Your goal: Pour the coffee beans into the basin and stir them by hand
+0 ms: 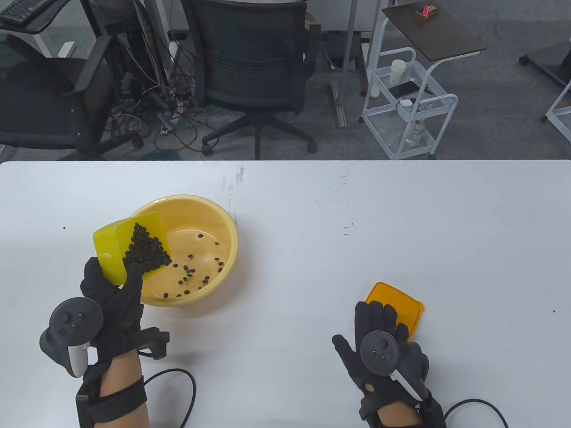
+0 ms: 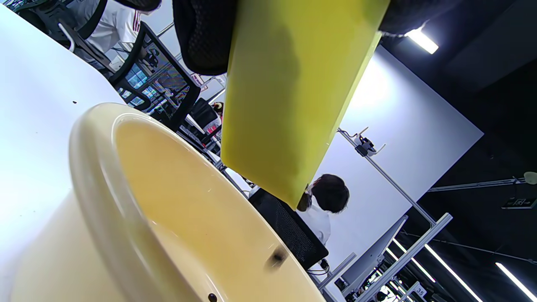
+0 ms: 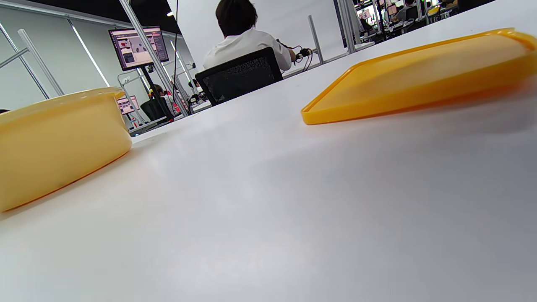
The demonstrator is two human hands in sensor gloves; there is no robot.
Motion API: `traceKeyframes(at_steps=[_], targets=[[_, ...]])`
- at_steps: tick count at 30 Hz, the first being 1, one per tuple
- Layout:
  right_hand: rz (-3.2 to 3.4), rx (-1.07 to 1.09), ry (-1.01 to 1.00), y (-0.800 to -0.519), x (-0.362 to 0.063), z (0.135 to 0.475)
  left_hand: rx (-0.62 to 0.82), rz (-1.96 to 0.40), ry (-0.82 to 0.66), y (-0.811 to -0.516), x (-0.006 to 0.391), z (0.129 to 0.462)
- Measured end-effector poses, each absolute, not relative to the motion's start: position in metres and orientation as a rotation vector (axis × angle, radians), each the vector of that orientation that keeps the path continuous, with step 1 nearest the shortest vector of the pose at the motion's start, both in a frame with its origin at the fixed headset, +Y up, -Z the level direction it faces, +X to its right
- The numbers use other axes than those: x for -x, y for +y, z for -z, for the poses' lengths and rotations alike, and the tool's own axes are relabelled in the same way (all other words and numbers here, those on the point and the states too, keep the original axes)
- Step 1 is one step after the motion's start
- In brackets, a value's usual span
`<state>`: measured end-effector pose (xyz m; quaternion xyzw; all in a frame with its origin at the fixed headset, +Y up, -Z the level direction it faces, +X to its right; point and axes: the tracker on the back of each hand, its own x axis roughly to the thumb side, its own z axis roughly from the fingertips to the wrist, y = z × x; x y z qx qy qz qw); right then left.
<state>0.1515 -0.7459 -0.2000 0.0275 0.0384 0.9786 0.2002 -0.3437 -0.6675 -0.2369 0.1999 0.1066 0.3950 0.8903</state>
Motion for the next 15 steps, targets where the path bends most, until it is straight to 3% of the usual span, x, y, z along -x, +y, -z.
traceKeyframes(at_steps=[15], targets=[[-2.740,-0.088,0.109,-0.7459,-0.1493,0.2001,-0.441,-0.778,0.220,-0.6669,0.3444,0.2356]])
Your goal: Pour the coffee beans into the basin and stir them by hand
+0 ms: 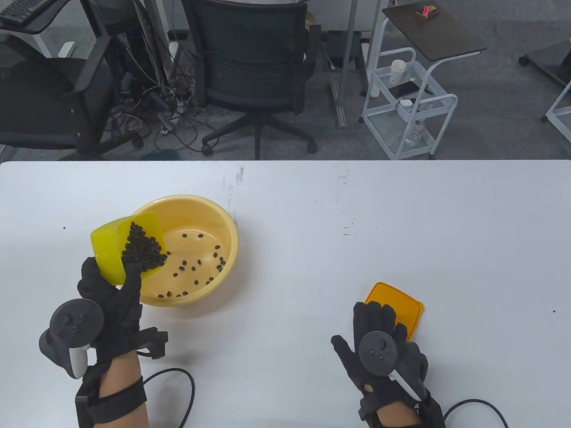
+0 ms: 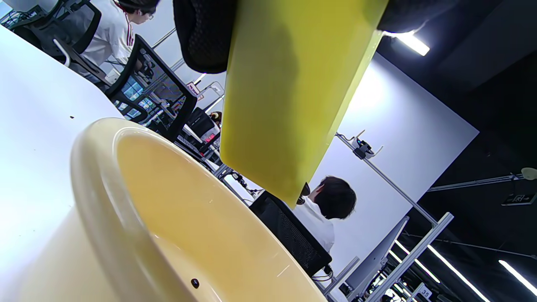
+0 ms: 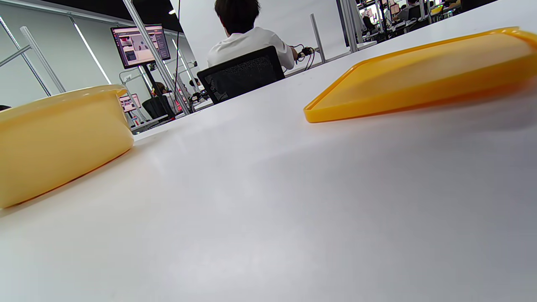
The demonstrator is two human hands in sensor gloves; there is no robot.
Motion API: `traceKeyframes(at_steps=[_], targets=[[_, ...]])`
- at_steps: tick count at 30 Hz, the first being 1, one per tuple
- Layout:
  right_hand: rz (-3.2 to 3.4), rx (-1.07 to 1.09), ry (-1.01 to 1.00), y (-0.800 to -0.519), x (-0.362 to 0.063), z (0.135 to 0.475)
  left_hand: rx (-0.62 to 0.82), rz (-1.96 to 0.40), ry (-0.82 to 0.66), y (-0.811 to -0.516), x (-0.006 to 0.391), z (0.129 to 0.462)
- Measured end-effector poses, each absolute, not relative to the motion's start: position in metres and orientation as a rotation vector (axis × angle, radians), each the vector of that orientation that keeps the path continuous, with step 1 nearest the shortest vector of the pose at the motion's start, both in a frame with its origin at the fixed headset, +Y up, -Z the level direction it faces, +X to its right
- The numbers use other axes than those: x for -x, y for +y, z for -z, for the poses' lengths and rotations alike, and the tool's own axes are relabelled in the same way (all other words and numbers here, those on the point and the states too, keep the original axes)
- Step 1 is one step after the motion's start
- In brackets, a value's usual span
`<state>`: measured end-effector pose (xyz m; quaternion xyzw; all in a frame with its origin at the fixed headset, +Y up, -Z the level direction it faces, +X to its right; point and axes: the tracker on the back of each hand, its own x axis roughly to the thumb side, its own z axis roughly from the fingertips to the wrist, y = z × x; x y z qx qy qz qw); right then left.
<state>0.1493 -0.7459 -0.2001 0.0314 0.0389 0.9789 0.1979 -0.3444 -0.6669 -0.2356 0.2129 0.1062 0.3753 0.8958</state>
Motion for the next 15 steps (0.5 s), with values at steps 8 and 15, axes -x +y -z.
traceKeyframes(at_steps=[8,15], targets=[[-2.731,-0.093,0.094,-0.7458,-0.1497,0.2000,-0.442,-0.783,0.212,-0.6668,0.3435,0.2357],[-2.730,-0.089,0.092,-0.7456,-0.1501,0.1997,-0.443,-0.780,0.210,-0.6664,0.3433,0.2352]])
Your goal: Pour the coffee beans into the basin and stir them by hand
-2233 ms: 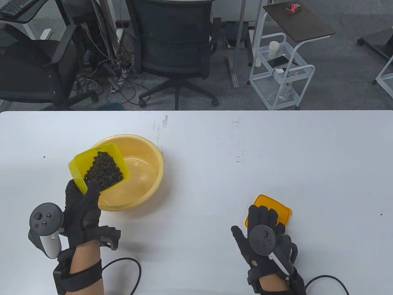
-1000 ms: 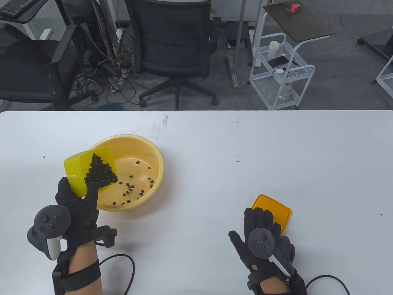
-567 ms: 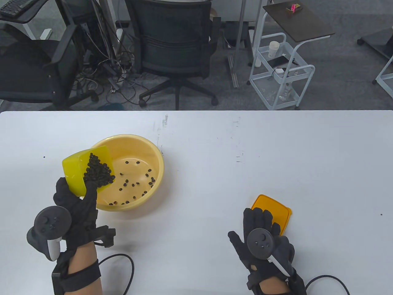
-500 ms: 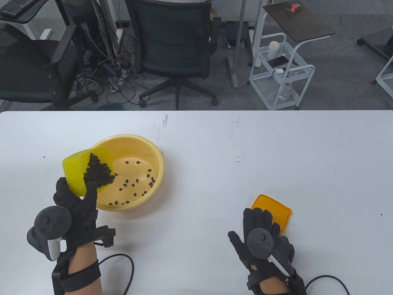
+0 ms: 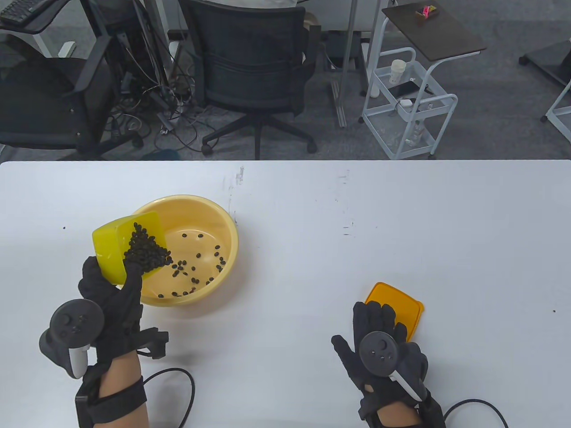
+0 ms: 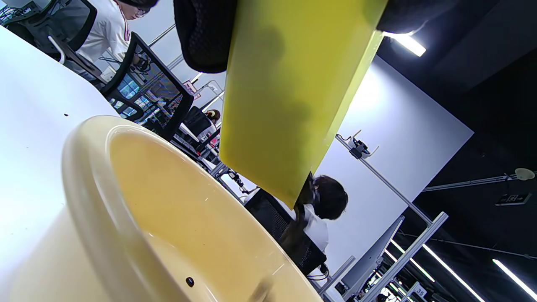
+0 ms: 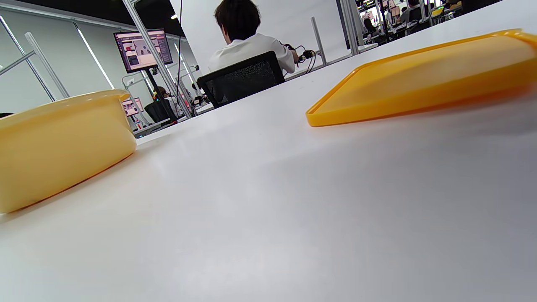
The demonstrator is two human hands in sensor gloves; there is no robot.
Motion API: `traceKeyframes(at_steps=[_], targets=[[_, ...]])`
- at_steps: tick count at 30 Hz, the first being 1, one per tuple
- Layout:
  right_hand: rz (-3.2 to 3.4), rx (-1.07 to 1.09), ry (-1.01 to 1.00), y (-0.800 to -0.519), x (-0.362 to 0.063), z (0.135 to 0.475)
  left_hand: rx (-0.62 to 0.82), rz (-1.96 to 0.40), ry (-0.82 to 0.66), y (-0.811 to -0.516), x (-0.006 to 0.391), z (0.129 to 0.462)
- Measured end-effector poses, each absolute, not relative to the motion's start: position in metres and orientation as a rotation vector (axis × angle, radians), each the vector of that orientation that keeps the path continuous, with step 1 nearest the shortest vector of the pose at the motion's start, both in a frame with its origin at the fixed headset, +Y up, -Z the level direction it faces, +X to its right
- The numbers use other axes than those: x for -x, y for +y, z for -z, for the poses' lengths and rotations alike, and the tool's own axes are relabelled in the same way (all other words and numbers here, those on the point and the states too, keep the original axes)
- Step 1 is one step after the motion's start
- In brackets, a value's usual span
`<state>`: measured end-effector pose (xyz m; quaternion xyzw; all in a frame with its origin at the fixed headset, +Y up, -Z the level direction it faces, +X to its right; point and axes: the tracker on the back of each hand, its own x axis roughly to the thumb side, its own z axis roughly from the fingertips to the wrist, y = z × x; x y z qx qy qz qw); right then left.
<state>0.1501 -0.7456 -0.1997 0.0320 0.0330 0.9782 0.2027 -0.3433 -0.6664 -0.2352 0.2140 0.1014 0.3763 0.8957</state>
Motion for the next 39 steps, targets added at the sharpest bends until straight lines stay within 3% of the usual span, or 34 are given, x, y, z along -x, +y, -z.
traceKeyframes(at_steps=[39], targets=[[-2.743,-0.102,0.101,-0.7457,-0.1479,0.1991,-0.460,-0.704,0.214,-0.6647,0.3389,0.2349]])
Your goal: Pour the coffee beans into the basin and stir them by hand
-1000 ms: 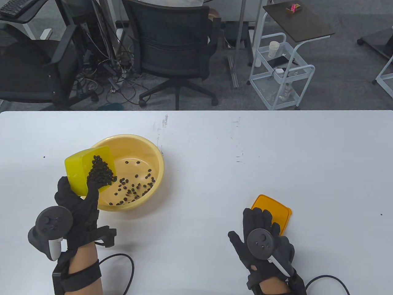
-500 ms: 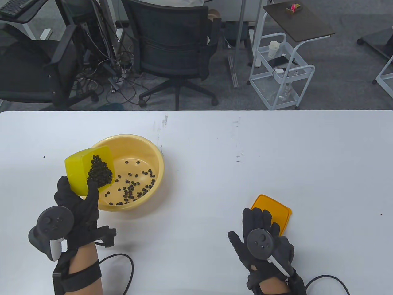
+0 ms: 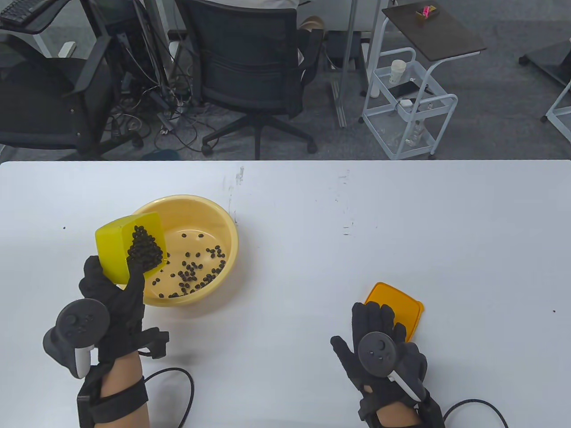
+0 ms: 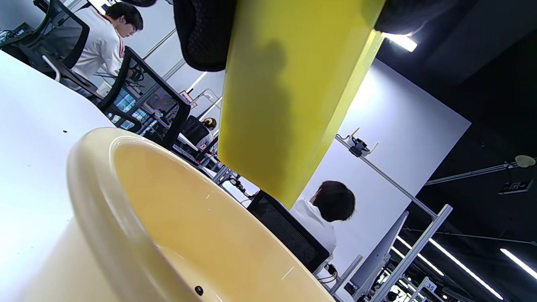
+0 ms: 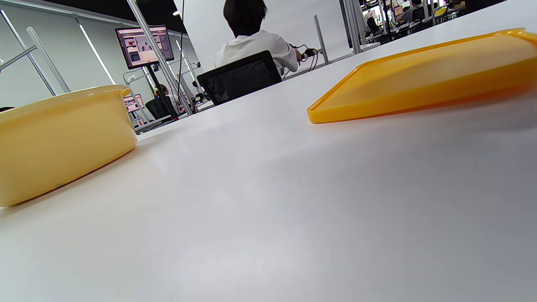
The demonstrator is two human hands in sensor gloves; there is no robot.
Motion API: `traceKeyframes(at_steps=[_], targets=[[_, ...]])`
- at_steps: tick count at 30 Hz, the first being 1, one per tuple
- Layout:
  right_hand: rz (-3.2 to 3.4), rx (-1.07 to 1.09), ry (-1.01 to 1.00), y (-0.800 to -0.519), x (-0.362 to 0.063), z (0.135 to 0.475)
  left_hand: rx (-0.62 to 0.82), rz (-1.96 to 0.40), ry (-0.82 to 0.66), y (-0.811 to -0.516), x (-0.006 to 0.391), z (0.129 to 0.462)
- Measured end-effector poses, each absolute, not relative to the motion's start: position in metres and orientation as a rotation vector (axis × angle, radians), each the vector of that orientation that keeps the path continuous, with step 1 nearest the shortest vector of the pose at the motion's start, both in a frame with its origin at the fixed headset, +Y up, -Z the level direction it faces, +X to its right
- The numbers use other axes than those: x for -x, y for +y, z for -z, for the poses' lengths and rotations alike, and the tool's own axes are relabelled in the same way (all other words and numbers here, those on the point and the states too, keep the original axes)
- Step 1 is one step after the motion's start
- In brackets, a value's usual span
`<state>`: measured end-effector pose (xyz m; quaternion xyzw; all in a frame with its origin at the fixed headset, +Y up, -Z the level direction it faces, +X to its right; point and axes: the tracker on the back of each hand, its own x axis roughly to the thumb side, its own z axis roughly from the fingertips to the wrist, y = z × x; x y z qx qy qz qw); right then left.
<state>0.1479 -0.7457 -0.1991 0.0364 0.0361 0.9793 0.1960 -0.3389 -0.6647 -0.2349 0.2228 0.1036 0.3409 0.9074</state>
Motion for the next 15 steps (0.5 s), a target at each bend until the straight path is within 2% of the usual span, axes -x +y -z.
traceKeyframes(at_steps=[15], targets=[[-2.745,-0.103,0.109,-0.7456,-0.1473,0.1991,-0.470,-0.651,0.217,-0.6630,0.3356,0.2346]])
